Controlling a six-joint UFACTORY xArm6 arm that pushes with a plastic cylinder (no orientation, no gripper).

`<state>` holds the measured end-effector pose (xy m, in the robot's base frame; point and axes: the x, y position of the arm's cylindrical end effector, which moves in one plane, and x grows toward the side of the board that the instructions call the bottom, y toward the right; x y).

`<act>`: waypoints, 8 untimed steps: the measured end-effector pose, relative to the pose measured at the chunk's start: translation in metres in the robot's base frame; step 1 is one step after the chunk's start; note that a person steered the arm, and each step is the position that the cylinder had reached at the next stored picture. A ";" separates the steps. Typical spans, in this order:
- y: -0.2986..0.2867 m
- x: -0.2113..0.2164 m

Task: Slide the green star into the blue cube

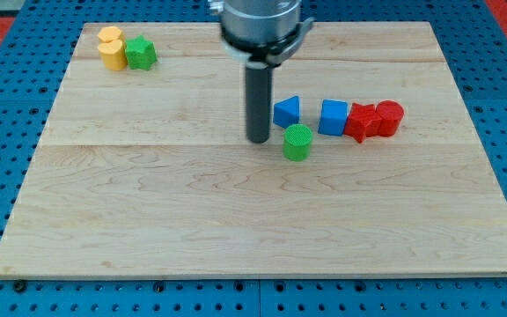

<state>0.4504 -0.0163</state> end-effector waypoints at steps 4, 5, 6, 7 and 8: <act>-0.021 0.010; -0.130 -0.065; -0.240 -0.124; -0.288 -0.163; -0.237 -0.198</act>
<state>0.2519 -0.2529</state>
